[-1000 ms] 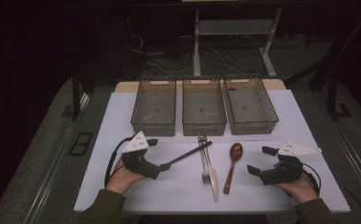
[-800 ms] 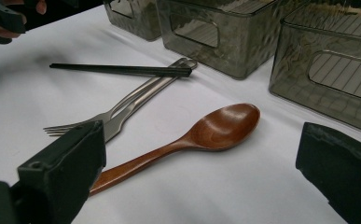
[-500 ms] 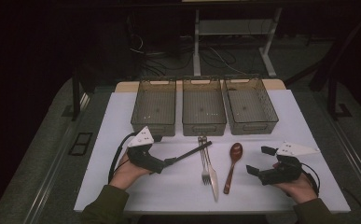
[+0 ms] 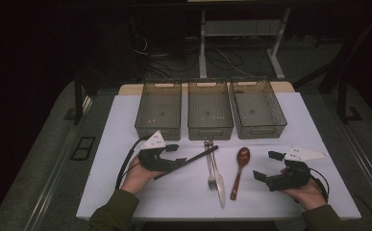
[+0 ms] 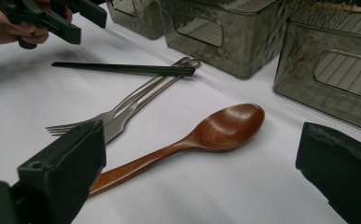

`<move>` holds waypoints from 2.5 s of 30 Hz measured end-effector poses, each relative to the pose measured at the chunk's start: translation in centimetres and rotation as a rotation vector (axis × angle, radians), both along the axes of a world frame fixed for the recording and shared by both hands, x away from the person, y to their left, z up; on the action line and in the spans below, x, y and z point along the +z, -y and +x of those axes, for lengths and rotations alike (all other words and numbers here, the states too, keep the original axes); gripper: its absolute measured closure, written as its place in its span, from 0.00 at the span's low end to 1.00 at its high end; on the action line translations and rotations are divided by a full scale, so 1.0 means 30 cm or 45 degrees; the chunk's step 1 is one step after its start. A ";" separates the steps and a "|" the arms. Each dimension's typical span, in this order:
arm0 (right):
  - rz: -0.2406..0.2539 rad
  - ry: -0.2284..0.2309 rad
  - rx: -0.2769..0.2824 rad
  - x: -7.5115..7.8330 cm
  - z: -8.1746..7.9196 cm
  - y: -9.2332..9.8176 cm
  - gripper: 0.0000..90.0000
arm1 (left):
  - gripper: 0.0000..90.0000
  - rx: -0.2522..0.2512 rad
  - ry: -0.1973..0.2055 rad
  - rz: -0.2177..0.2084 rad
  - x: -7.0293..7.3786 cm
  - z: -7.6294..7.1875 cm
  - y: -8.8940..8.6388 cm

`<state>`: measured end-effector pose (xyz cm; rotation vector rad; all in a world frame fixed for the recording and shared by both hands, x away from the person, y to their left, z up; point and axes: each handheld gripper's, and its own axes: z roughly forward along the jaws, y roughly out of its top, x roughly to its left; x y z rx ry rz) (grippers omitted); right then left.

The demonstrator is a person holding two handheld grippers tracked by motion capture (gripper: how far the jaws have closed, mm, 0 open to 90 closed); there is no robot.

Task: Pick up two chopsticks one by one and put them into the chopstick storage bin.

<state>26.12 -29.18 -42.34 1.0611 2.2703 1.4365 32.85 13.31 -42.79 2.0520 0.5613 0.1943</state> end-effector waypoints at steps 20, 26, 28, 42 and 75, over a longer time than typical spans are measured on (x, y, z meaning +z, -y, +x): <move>0.010 -0.011 -0.007 -0.003 0.003 0.006 0.01 | 0.81 -0.047 -0.094 0.078 -0.054 0.039 0.008; 0.013 -0.009 -0.009 -0.004 0.003 0.006 0.01 | 0.84 -0.058 -0.110 0.094 -0.062 0.039 0.013; 0.012 -0.009 -0.009 -0.004 0.003 0.007 0.01 | 0.85 -0.060 -0.115 0.102 -0.065 0.039 0.014; 0.018 -0.013 -0.012 -0.003 0.004 0.009 0.01 | 0.87 -0.066 -0.118 0.126 -0.075 0.038 0.021; 0.025 -0.016 -0.018 -0.002 0.004 0.012 0.01 | 0.94 -0.026 -0.075 0.214 -0.090 0.030 0.042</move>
